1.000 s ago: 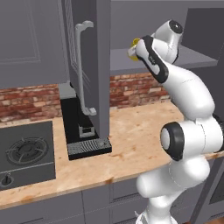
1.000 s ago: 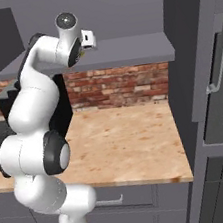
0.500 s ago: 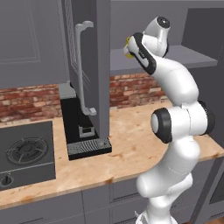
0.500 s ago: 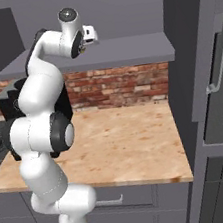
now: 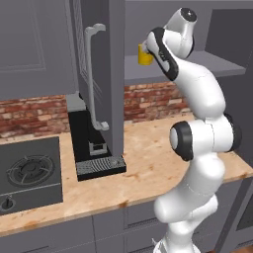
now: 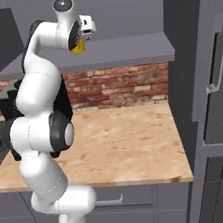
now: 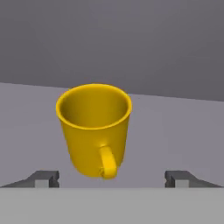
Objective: Move the mug from next to the sink to the open cabinet. Then, move the bowl with the sweet potato to the fridge to clear the area for faucet cleaning.
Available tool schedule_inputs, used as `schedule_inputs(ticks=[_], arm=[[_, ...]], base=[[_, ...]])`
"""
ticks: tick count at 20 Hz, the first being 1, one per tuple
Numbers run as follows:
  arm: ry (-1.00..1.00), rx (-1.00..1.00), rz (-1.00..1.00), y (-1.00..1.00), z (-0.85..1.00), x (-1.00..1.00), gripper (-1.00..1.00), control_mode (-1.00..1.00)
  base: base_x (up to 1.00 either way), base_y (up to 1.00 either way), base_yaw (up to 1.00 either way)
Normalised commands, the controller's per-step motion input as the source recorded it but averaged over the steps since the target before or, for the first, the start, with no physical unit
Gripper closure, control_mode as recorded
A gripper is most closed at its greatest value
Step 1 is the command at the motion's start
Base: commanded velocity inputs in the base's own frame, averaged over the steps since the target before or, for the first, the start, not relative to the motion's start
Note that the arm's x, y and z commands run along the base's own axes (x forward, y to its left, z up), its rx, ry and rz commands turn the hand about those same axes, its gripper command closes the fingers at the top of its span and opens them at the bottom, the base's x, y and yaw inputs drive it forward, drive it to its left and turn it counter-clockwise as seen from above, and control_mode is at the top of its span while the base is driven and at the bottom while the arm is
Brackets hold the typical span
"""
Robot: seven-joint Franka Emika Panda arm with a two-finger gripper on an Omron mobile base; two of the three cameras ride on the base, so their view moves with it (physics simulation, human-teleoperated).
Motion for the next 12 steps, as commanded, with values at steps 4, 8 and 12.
schedule_inputs(ticks=[4,8,12], arm=[[-0.18,-0.09,0.0,0.0,-0.87,-1.0,-1.0,-1.0],[-0.08,-0.11,0.0,0.0,-1.0,-1.0,-1.0,-1.0],[0.0,-0.1,0.0,0.0,-1.0,-1.0,-1.0,-1.0]], base=[[0.0,0.0,0.0],[0.0,0.0,0.0],[0.0,0.0,0.0]])
